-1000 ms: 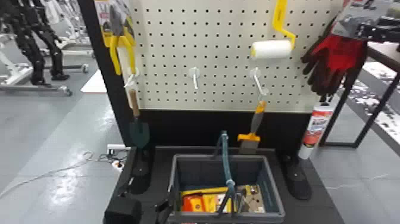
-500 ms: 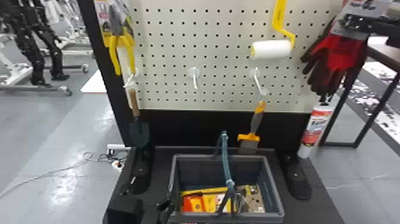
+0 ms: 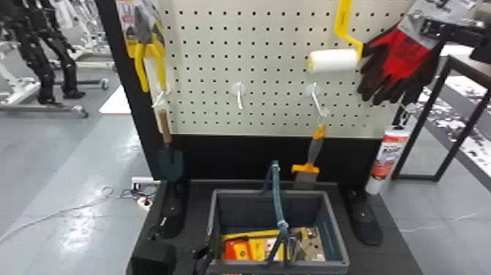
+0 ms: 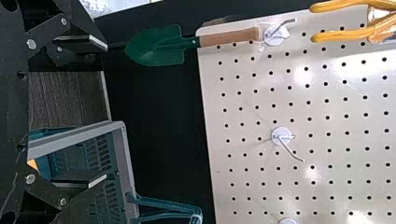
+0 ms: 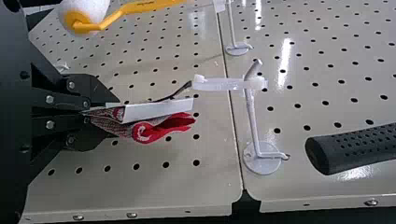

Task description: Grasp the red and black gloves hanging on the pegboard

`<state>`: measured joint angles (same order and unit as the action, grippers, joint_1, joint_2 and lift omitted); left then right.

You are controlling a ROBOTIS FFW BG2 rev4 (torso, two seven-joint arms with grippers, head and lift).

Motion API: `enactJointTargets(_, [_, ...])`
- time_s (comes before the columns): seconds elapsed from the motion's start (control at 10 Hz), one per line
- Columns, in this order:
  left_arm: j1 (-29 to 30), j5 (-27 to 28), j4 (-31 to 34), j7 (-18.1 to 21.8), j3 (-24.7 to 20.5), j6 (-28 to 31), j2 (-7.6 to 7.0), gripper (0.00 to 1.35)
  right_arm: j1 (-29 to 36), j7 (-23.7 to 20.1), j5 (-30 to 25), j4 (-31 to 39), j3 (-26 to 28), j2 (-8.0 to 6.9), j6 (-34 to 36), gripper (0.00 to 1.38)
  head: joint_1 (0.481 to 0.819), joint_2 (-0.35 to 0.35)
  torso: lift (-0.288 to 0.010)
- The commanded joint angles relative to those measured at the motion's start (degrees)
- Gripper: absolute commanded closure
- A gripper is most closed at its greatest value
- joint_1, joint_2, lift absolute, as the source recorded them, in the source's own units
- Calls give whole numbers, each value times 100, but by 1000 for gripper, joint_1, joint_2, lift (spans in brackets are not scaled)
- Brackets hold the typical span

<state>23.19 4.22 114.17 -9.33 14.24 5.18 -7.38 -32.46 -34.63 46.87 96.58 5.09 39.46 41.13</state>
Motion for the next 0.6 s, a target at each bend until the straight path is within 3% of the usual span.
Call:
enactJointTargets(0.0, [1,0,0,1,0,0,0,317,20,0,41,-7,9,-17,0,1294,549,0,-100])
enactJointTargets(0.5, [1,0,-9,-8,0,0,0,317,47,0,59,-16,18,-53,0,1294,549,0,-100])
